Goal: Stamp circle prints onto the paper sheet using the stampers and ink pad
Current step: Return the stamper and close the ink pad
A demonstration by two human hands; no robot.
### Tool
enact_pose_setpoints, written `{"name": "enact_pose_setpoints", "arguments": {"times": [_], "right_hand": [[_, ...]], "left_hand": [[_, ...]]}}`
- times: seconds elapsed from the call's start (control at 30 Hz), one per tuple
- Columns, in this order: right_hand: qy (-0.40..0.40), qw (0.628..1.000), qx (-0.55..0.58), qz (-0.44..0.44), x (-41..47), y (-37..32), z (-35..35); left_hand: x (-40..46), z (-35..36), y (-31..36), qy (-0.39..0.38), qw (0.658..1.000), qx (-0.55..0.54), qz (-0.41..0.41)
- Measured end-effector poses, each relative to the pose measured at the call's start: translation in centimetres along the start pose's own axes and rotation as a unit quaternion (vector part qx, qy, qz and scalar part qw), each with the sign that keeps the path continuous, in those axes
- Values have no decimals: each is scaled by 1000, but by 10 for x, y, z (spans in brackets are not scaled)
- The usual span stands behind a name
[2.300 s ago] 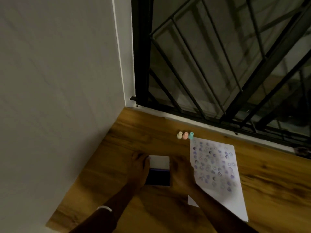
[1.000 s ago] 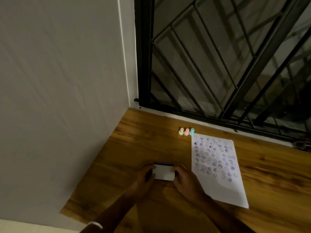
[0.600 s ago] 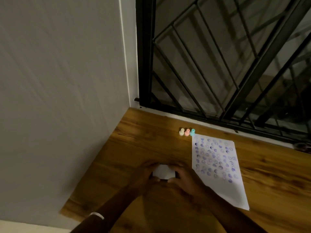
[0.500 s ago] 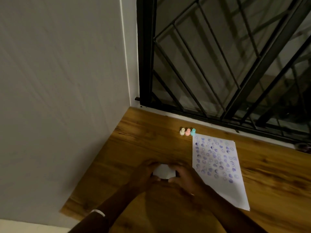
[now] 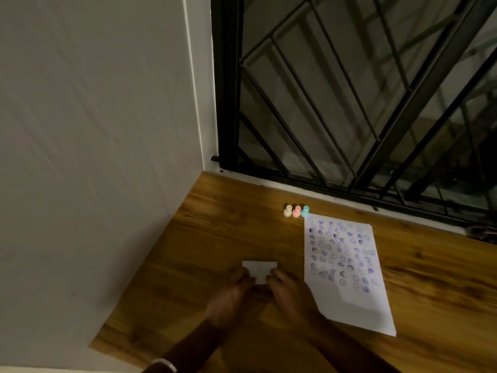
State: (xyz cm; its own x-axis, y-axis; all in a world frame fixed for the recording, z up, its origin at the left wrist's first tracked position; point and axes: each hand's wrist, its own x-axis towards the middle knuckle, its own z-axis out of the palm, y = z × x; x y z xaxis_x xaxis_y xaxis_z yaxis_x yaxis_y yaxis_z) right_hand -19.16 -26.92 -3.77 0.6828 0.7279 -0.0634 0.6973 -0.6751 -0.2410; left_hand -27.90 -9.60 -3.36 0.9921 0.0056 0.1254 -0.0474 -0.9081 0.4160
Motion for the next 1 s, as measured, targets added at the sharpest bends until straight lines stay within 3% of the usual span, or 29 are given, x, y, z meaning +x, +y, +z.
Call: {"name": "enact_pose_setpoints", "arguments": {"times": [0.17, 0.27, 0.47, 0.63, 1.0], "right_hand": [[56, 997, -58, -1, -23, -10, 2], [24, 997, -70, 25, -37, -16, 4], [21, 997, -50, 63, -16, -22, -8], [-26, 998, -13, 60, 23, -7, -24], [-133, 985, 54, 98, 104, 30, -45]], "left_hand": [[-16, 3, 8, -16, 999, 24, -18], [-25, 7, 13, -20, 999, 48, -10], [-2, 4, 12, -108, 992, 31, -65], [43, -9, 4, -123, 986, 76, -82], [134, -28, -23, -260, 958, 102, -59]]}}
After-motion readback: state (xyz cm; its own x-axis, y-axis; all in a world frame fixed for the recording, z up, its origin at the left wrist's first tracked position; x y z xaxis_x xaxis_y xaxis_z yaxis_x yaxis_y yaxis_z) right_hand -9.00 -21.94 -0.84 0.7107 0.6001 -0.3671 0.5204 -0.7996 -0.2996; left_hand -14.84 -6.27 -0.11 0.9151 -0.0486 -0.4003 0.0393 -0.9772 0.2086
